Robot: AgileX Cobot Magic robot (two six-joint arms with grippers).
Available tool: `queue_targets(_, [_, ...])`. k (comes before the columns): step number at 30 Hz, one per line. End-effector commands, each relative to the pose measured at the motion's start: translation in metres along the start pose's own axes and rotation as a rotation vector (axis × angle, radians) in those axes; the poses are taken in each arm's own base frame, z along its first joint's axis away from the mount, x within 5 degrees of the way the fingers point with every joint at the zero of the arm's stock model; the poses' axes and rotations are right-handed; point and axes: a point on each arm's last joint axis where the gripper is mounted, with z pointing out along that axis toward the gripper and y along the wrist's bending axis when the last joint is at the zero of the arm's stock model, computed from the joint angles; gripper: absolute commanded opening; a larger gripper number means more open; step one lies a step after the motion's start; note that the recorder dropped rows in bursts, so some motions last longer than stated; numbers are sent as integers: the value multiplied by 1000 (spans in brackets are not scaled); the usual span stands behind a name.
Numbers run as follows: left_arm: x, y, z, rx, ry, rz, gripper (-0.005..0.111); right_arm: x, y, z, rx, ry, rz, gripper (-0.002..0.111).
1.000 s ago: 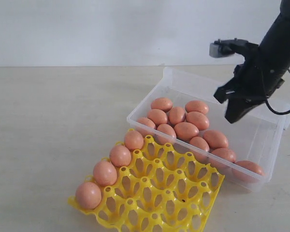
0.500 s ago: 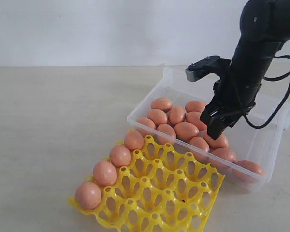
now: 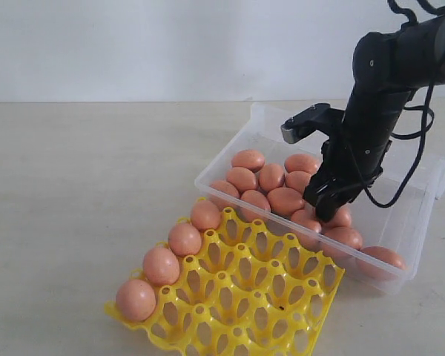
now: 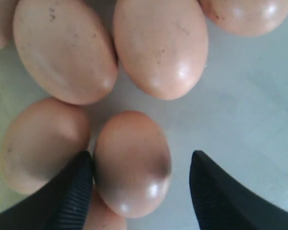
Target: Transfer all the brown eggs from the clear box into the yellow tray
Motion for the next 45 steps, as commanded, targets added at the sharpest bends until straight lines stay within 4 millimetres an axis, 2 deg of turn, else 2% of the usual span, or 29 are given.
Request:
queue_targets(1, [1, 0, 0, 4, -4, 7, 4, -2, -3, 10, 0, 1, 5, 51])
queue_targets(3, [1, 0, 0, 4, -4, 7, 4, -3, -3, 11, 7, -11, 5, 49])
queue_targets(4, [1, 0, 0, 4, -4, 7, 4, -4, -3, 10, 7, -16, 6, 44])
queue_targets(5, [1, 0, 0, 4, -2, 7, 4, -4, -3, 10, 7, -16, 6, 37])
queue_targets(8, [1, 0, 0, 4, -2, 7, 4, -2, -2, 9, -4, 5, 6, 4])
queue_targets(9, [1, 0, 0, 4, -2, 7, 4, -1, -2, 9, -8, 13, 9, 0])
queue_targets(13, [1, 0, 0, 4, -2, 7, 4, 1, -1, 8, -16, 32, 70, 0])
queue_targets(16, [1, 0, 0, 4, -2, 7, 4, 0, 0, -3, -3, 1, 186, 0])
queue_targets(19, [1, 0, 0, 4, -2, 7, 4, -3, 1, -26, 24, -116, 335, 0])
queue_targets(21, [1, 0, 0, 4, -2, 7, 4, -1, 4, -48, 48, -262, 418, 0])
queue_targets(23, [1, 0, 0, 4, -2, 7, 4, 3, 15, -69, 91, -437, 421, 0])
queue_targets(26, [1, 0, 0, 4, -2, 7, 4, 20, 47, -92, 187, -635, 251, 0])
queue_targets(28, [1, 0, 0, 4, -4, 7, 4, 40, 74, -98, 288, -669, -7, 0])
queue_targets(30, [1, 0, 0, 4, -2, 7, 4, 62, 90, -87, 384, -592, -262, 0])
queue_targets(32, [1, 0, 0, 4, -2, 7, 4, 80, 91, -77, 489, -480, -445, 0])
queue_targets(34, [1, 0, 0, 4, -2, 7, 4, 94, 82, -71, 593, -364, -488, 0])
queue_targets(37, [1, 0, 0, 4, -2, 7, 4, 99, 62, -85, 809, -334, -280, 0])
queue_targets(40, [1, 0, 0, 4, -2, 7, 4, 97, 50, -117, 997, -489, -29, 0])
queue_targets(42, [1, 0, 0, 4, -2, 7, 4, 94, 53, -138, 965, -660, 81, 0])
queue_targets(45, [1, 0, 0, 4, -2, 7, 4, 83, 76, -164, 659, -985, 115, 0])
